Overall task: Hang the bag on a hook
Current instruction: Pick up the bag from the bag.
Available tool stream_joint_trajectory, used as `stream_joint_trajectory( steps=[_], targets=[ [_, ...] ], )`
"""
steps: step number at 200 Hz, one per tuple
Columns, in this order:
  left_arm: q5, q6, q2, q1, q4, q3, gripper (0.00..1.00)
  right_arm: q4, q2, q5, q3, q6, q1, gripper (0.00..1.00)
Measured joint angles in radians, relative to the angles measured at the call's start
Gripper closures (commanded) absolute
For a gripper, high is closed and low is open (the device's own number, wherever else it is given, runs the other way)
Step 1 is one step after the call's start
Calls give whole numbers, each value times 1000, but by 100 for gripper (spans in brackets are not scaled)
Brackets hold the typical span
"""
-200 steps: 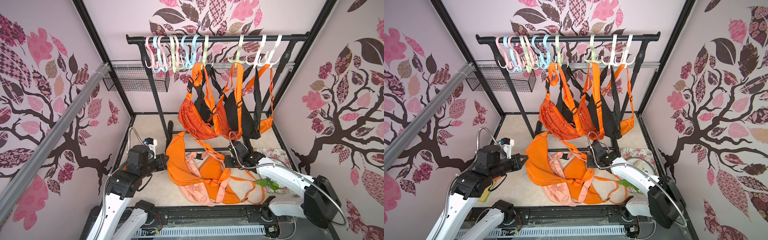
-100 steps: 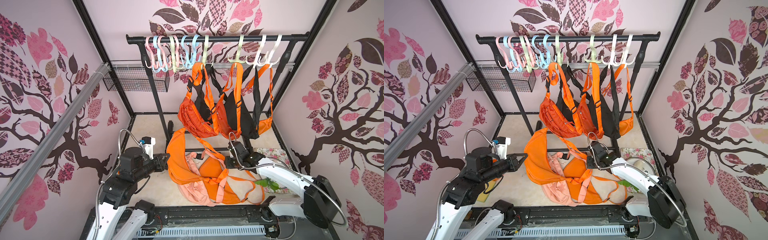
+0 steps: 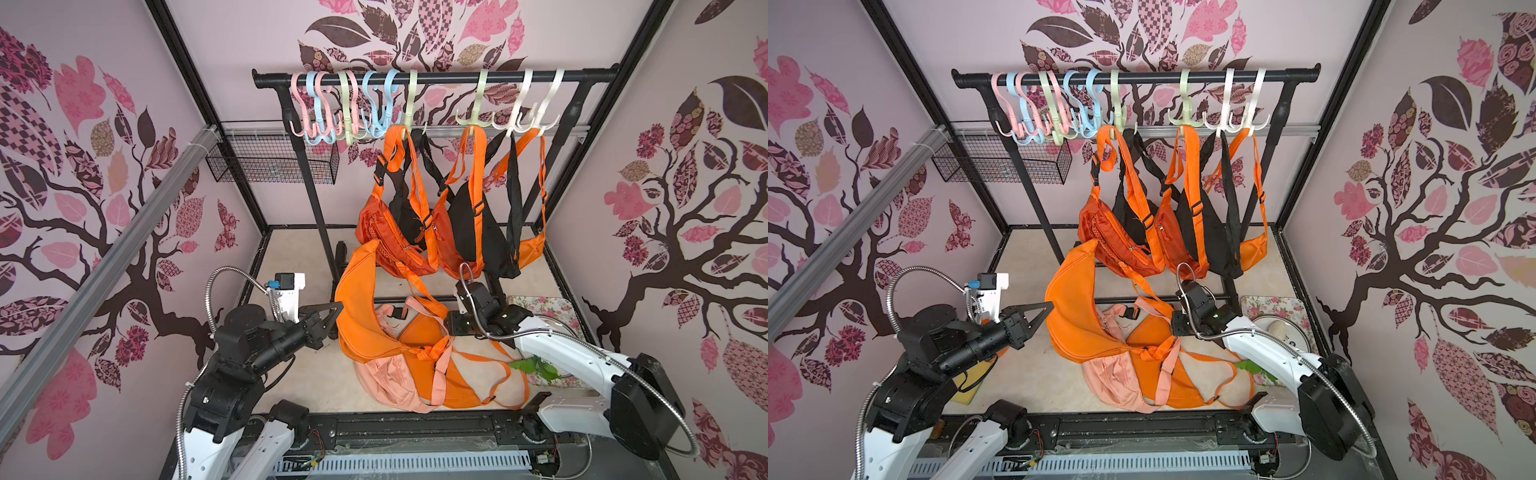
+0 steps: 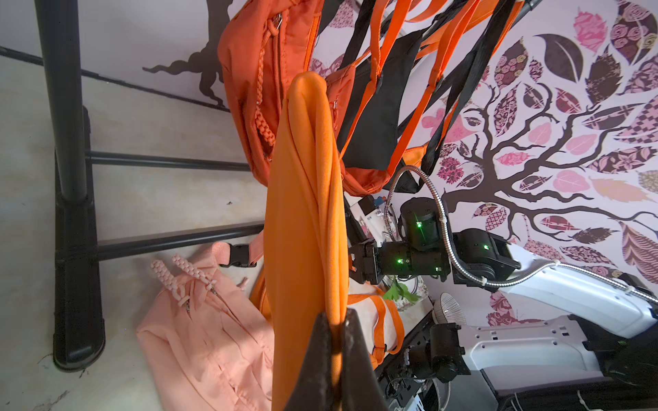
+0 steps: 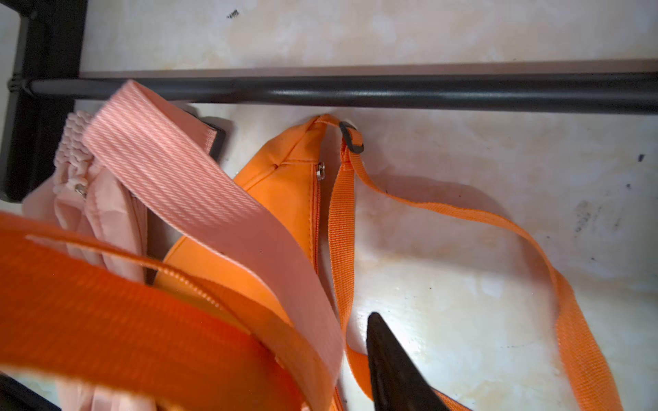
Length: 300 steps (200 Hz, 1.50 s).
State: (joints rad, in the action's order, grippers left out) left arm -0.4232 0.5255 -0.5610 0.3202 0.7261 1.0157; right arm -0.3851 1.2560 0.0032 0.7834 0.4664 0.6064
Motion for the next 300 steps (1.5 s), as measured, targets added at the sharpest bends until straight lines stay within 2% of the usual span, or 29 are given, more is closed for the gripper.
stream_joint_trajectory(
  steps=[45,61,82,99,118,123,130,137,166,206,246,300],
  targets=[
    [14,-7,-12,0,6,0,100,24,-2,-4,-8,-3,0,67],
    [27,-14,-14,0,16,0,100,27,-2,-8,-8,-4,0,75],
    [45,-26,-15,0,28,0,100,32,-2,-11,-9,-9,0,90],
    [56,-30,-15,0,31,0,100,33,-2,-9,-10,-5,0,93],
    [61,-32,-15,0,31,0,100,33,-2,-8,-10,-8,0,91],
    [62,-32,-15,0,31,0,100,33,-2,-8,-10,-7,0,86],
    [63,-32,-15,0,31,0,100,34,-2,-8,-10,-7,0,73],
    [63,-33,-15,0,31,0,100,36,-2,-8,-10,-9,0,65],
    [72,-34,-15,0,35,0,100,50,8,-37,-10,-30,0,52],
    [133,-48,-42,0,94,0,100,60,39,-102,-10,-51,0,52],
    [180,-51,-61,0,127,-2,100,81,49,-141,-10,-70,0,59],
    [252,-51,-76,0,159,-2,100,94,129,-150,-8,-82,0,62]
  ],
)
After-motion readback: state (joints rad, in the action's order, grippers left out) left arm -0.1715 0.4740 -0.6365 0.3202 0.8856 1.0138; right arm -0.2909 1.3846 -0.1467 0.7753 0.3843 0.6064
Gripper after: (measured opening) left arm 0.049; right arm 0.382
